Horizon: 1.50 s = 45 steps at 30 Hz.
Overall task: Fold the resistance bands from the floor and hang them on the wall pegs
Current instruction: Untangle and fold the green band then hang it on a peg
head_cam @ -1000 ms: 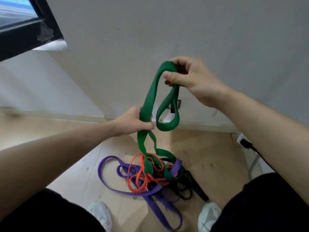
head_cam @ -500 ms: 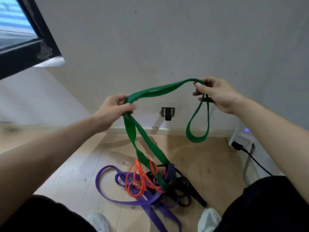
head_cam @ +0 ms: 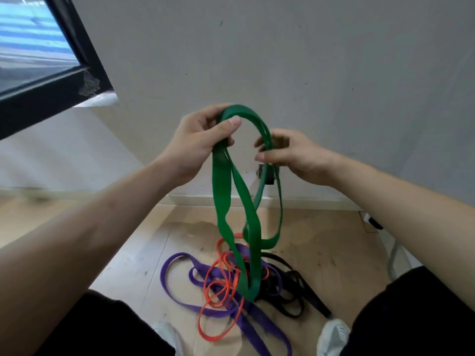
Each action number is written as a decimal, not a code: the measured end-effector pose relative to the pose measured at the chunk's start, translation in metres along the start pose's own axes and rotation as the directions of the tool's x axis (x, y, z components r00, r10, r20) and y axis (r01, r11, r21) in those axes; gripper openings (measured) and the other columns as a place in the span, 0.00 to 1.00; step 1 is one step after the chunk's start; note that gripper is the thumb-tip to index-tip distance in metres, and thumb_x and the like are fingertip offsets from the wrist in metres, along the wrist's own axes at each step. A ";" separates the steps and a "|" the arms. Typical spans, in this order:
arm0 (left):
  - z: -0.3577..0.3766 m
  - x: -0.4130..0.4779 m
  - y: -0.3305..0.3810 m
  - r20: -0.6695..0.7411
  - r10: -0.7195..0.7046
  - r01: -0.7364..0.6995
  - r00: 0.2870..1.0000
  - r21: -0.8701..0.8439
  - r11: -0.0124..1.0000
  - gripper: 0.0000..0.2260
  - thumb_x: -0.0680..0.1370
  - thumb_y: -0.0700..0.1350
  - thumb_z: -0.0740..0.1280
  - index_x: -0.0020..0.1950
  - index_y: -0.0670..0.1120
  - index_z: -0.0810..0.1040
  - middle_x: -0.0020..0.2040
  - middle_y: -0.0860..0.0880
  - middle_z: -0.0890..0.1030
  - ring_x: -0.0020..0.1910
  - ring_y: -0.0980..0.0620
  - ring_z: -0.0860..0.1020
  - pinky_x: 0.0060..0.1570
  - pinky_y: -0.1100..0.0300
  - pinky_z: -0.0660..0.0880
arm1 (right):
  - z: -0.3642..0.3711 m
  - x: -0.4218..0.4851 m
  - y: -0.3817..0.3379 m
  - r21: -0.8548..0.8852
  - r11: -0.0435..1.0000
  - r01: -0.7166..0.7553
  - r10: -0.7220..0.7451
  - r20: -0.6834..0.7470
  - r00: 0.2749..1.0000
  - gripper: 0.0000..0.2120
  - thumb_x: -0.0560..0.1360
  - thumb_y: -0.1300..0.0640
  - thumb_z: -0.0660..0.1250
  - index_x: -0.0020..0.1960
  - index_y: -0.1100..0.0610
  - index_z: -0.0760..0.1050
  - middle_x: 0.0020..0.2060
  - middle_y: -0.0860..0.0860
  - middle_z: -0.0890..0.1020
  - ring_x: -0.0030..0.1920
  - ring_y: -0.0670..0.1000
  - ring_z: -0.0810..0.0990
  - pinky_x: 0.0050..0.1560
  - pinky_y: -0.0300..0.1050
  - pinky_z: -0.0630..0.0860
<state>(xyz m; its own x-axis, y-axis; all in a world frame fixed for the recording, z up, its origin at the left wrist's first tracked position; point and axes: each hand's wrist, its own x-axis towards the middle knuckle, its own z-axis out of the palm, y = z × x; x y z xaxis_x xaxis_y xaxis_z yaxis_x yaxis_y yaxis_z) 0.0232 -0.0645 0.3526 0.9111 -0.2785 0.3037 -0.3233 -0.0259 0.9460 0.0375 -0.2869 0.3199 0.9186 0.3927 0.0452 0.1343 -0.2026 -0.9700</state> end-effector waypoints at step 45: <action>-0.005 -0.013 -0.019 0.175 -0.143 0.117 0.974 0.155 0.981 0.13 0.70 0.43 0.78 0.53 0.43 0.81 0.42 0.51 0.83 0.44 0.54 0.82 0.47 0.60 0.79 | 0.006 -0.007 -0.025 -0.065 0.992 0.113 -0.110 0.046 0.993 0.11 0.73 0.61 0.76 0.54 0.60 0.82 0.42 0.51 0.83 0.43 0.48 0.81 0.46 0.41 0.77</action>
<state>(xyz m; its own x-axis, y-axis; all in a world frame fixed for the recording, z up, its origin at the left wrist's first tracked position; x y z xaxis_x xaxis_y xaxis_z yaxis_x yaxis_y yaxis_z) 0.0187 -0.0553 0.3308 0.8893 -0.4352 0.1405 -0.2506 -0.2067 0.9458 0.0255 -0.2791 0.3426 0.8803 0.4531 0.1404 0.2606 -0.2148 -0.9412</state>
